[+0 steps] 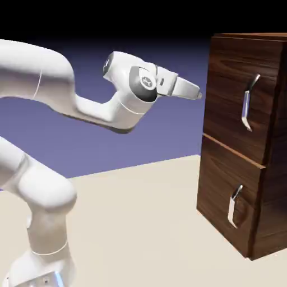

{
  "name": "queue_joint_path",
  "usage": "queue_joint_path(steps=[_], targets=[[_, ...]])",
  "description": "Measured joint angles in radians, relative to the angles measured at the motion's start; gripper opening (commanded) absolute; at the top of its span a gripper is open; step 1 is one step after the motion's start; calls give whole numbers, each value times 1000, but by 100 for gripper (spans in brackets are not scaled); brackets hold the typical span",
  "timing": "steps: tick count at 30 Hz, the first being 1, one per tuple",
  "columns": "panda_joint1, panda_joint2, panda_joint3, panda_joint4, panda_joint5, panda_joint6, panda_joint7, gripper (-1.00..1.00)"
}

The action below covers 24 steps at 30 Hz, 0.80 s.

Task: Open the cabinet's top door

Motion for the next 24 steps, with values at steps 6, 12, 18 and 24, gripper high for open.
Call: queue_joint_path(steps=[6,12,18,24], targets=[[90,-32,-100,55,-261,-4,193,0],[179,-63,-201,109,-522,-8,387,0],[269,-95,-301,164,-783,-13,580,0],[359,-126,-401,218,-1044,-17,774,0]])
